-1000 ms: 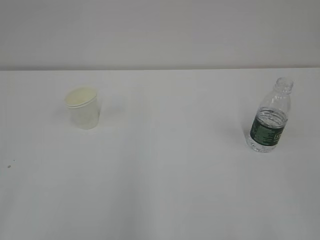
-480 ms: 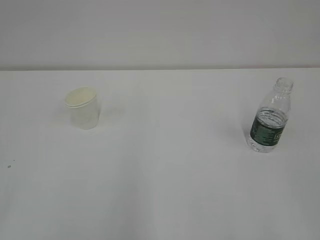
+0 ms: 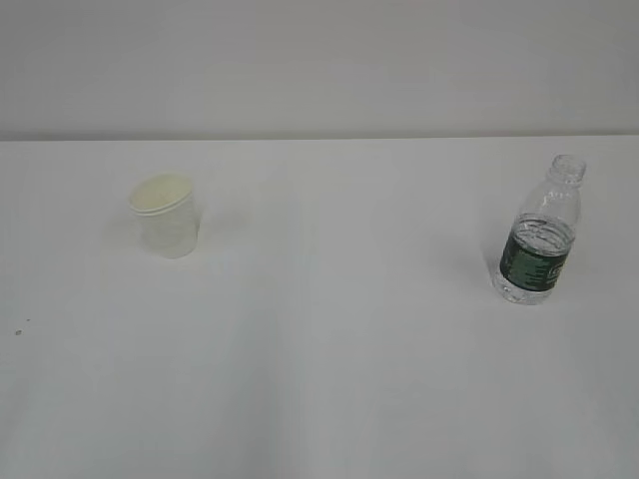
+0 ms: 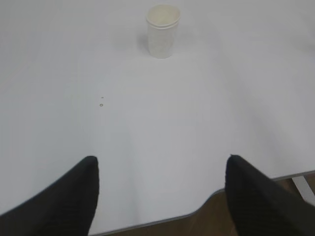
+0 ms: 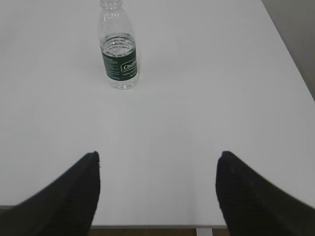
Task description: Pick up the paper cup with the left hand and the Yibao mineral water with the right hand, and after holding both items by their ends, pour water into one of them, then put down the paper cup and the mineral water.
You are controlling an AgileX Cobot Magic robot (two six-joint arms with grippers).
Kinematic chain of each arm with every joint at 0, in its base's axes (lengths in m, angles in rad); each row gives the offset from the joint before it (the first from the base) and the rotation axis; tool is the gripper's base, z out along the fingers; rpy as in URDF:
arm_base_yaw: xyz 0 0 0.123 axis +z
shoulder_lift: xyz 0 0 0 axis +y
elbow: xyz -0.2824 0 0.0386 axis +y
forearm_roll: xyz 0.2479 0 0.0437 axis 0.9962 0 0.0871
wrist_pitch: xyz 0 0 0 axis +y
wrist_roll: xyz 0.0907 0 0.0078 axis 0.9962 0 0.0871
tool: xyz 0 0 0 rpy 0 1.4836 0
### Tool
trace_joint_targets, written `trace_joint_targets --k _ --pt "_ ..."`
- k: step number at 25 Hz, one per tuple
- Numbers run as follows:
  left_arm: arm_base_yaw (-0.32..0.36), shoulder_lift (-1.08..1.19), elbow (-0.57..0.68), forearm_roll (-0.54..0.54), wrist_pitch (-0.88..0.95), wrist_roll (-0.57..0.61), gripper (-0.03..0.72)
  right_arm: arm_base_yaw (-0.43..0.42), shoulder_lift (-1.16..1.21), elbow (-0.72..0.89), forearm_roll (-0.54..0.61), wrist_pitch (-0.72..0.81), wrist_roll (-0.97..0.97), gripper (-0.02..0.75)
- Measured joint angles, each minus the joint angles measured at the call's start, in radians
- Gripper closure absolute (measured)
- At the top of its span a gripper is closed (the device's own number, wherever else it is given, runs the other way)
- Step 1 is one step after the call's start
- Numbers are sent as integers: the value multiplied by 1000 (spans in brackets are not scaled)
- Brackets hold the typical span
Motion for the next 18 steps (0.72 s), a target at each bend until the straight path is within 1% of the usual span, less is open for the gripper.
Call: trace_joint_targets --k 12,18 --pt "0 2 0 0 -16 0 132 0 2 -4 21 0 0 186" --pt "0 37 0 0 -17 0 133 0 96 -47 27 -8 0 186"
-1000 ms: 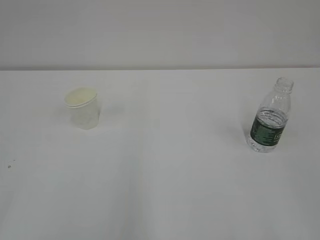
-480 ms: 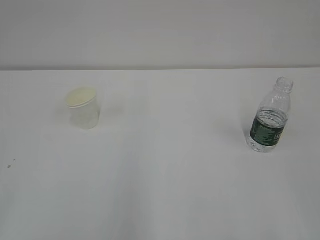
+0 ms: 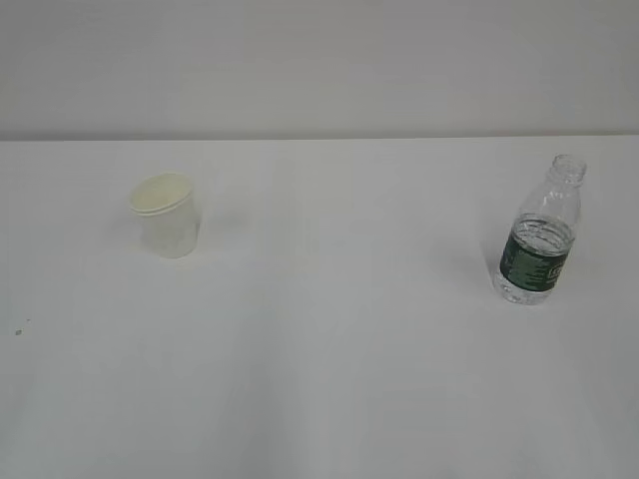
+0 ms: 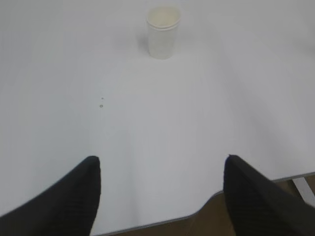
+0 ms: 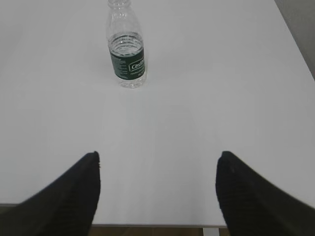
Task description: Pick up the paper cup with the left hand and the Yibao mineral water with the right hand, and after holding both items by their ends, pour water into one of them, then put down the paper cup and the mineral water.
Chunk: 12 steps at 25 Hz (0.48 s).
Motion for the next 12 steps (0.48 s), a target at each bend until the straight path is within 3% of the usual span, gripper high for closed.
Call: trace_joint_targets --k 12 --pt "0 132 -2 -2 -4 0 133 0 92 -27 5 -20 -14 186"
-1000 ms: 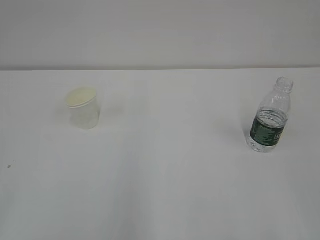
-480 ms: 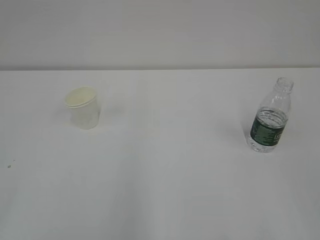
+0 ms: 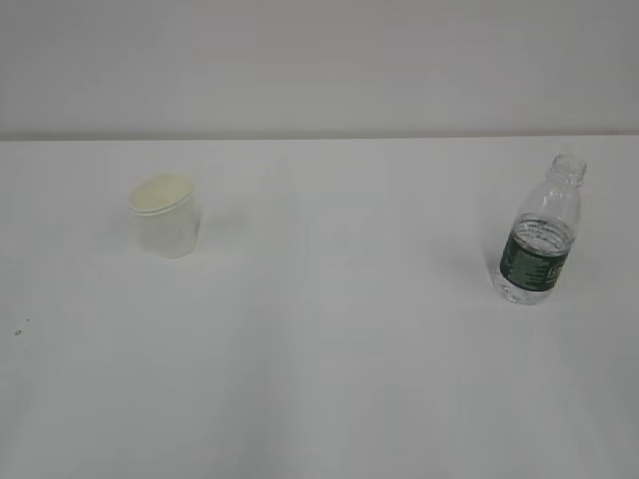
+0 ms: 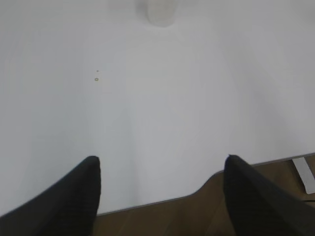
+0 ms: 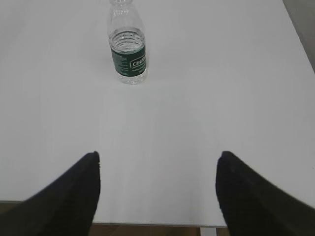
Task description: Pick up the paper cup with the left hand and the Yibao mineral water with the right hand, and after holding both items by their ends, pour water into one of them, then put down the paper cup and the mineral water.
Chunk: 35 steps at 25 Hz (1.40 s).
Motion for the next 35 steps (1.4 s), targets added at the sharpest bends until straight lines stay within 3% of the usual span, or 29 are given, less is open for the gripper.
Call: trace_joint_targets --k 13,35 --pt "0 156 -45 -53 0 0 137 0 126 -5 38 24 -2 186" --pt "0 325 -69 -55 59 0 170 0 251 -5 49 89 7 186"
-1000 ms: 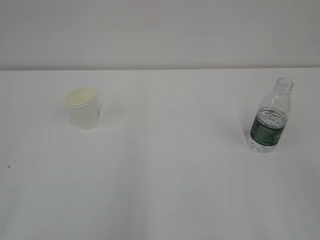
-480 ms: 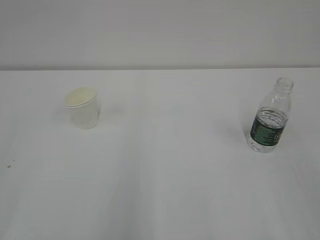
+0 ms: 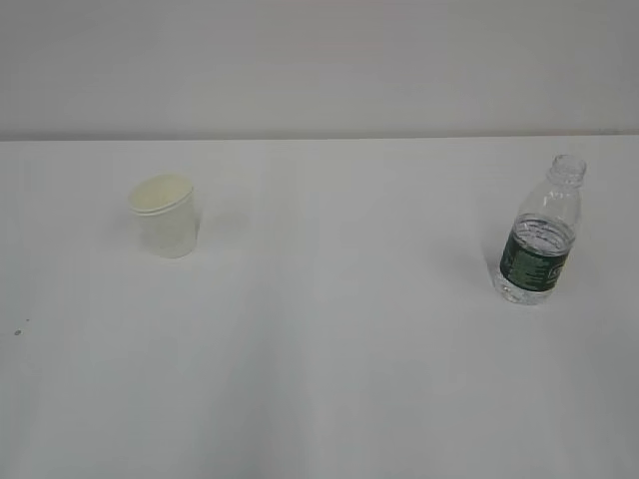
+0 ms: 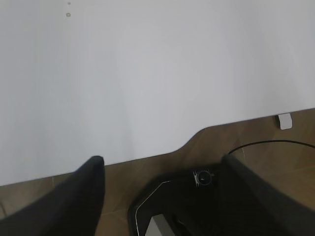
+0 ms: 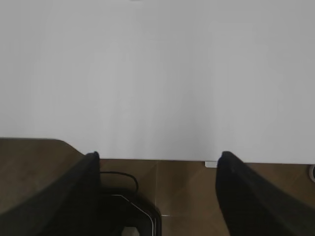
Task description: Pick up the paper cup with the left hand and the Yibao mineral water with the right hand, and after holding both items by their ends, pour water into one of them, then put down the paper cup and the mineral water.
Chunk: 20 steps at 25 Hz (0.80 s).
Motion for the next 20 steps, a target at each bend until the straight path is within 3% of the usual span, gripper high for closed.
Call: trace_joint_targets --k 20 --pt "0 233 0 0 2 -10 179 0 185 0 0 16 4 186"
